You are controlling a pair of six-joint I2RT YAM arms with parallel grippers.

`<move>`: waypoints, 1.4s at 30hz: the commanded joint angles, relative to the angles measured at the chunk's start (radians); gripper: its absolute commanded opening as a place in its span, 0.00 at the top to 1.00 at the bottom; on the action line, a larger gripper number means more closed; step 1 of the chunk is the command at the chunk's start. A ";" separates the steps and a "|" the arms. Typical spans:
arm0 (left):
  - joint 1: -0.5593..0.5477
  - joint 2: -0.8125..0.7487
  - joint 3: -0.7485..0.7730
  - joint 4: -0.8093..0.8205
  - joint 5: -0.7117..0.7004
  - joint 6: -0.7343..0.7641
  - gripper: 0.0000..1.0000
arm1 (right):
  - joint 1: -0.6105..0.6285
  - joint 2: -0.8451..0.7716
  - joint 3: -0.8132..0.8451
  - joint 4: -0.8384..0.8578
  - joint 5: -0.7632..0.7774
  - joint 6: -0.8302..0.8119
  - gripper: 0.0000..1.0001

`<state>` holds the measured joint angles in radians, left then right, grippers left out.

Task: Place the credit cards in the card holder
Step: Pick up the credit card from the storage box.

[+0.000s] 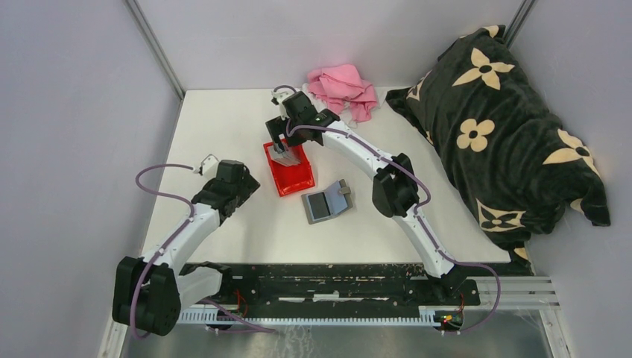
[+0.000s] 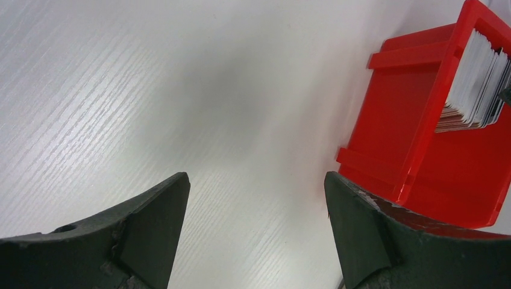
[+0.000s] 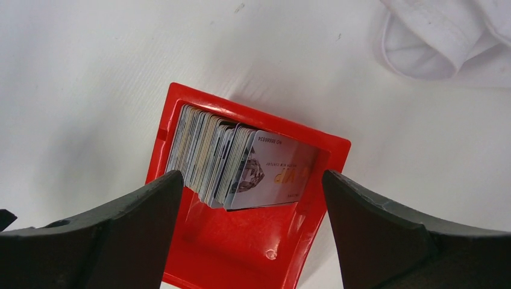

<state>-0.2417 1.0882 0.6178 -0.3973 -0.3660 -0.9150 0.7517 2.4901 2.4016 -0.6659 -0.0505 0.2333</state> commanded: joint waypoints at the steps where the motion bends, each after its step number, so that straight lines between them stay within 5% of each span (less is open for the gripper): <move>1: 0.008 0.029 0.009 0.060 -0.035 -0.033 0.11 | -0.001 0.010 0.055 0.018 -0.028 0.027 0.08; 27: 0.007 0.243 0.087 0.190 0.009 -0.036 0.12 | -0.006 0.057 0.013 -0.014 -0.157 0.145 0.17; 42: 0.006 0.337 0.104 0.231 0.069 -0.040 0.13 | 0.002 0.013 -0.004 -0.006 -0.219 0.168 0.34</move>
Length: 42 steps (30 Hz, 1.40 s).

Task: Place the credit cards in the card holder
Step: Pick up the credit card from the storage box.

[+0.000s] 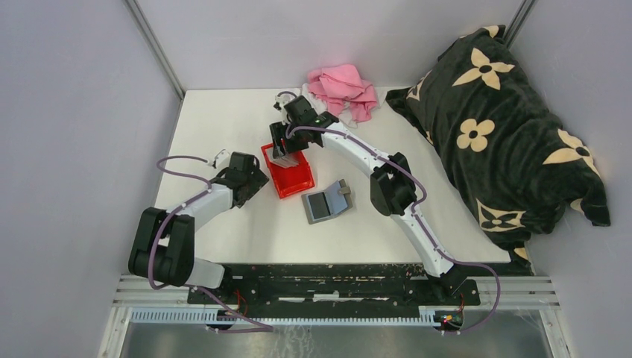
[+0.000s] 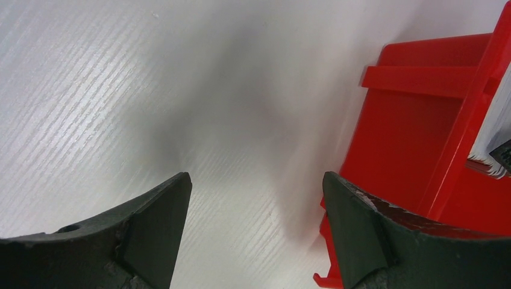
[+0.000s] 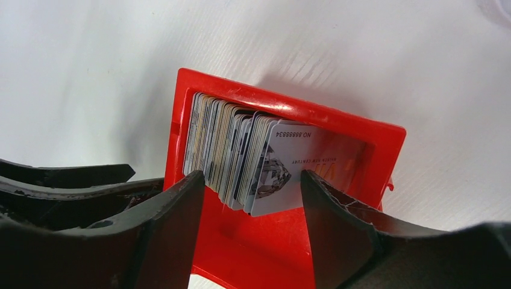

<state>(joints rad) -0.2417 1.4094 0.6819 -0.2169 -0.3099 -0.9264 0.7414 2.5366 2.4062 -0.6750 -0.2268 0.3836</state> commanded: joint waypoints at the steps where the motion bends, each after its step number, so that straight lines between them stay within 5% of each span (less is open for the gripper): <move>1: 0.005 0.021 0.043 0.052 0.016 -0.028 0.13 | 0.016 -0.038 -0.009 0.006 -0.044 0.019 0.35; 42: 0.001 0.060 0.064 0.057 0.013 -0.016 0.13 | 0.075 -0.176 -0.066 -0.051 0.019 -0.045 0.68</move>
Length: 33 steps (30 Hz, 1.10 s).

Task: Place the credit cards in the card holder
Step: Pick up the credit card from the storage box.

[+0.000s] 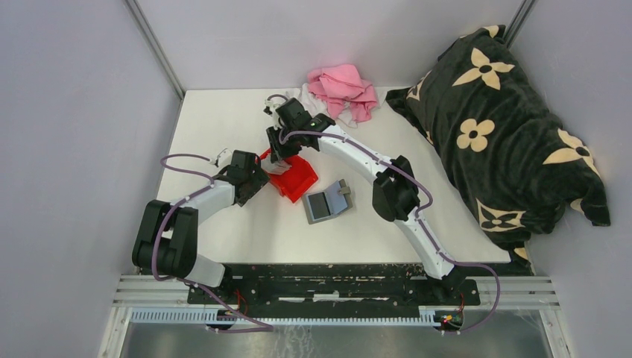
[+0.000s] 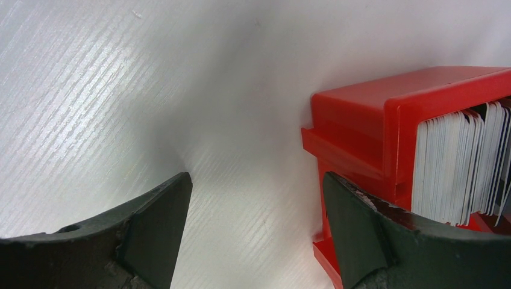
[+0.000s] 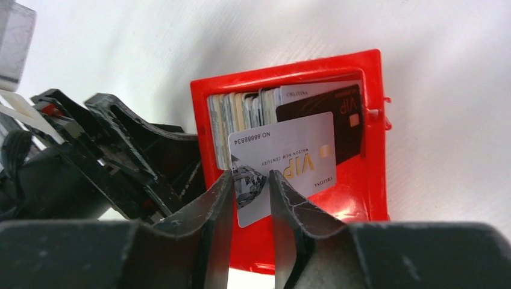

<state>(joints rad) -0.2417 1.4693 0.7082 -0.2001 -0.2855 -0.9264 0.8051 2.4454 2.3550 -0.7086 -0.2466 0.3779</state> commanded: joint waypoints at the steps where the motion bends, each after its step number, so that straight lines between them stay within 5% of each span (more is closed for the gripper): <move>1: 0.001 0.000 0.038 0.042 -0.012 -0.015 0.13 | 0.012 -0.087 -0.017 -0.022 0.054 -0.049 0.71; 10: 0.000 -0.044 0.026 0.030 -0.034 -0.006 0.11 | 0.016 -0.123 -0.022 -0.039 0.250 -0.143 0.96; 23: 0.000 -0.253 -0.014 -0.092 -0.110 0.019 0.08 | 0.016 -0.214 -0.070 -0.042 0.335 -0.178 0.99; 29: -0.001 -0.480 -0.092 -0.114 -0.026 0.038 0.10 | 0.016 -0.417 -0.286 -0.014 0.328 -0.142 0.99; 33: -0.009 -0.648 -0.131 -0.125 0.089 0.058 0.02 | 0.012 -0.573 -0.457 -0.019 0.267 -0.081 0.99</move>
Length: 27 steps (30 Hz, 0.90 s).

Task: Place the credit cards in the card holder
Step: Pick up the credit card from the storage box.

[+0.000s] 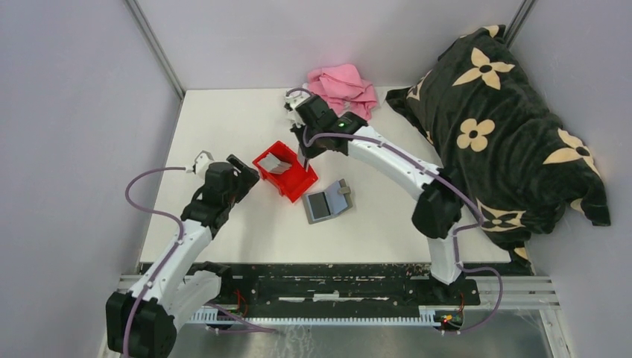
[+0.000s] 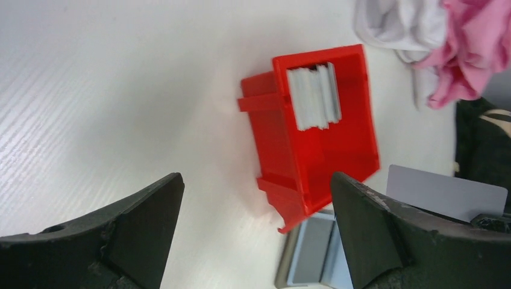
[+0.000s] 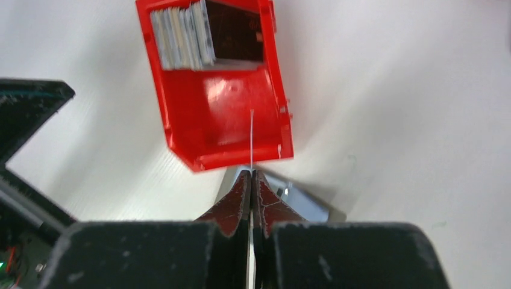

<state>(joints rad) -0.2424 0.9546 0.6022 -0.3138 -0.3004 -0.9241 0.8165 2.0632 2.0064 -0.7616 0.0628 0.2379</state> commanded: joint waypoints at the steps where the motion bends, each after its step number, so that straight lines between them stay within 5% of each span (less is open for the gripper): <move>1: -0.020 -0.168 -0.029 -0.010 0.120 0.065 0.03 | -0.004 -0.228 -0.147 0.034 -0.064 0.074 0.99; 7: -0.033 -0.313 -0.103 0.166 0.340 0.104 0.10 | -0.086 -0.427 -0.425 0.091 -0.323 0.170 0.99; 12: -0.062 -0.238 -0.122 0.312 0.575 0.108 0.15 | -0.150 -0.545 -0.622 0.178 -0.576 0.207 0.99; 27: -0.219 -0.088 -0.061 0.447 0.842 0.161 0.17 | -0.214 -0.618 -0.885 0.388 -0.919 0.394 0.99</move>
<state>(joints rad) -0.4534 0.8333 0.5194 0.0231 0.4084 -0.8154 0.6147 1.4536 1.1320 -0.4805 -0.7319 0.5774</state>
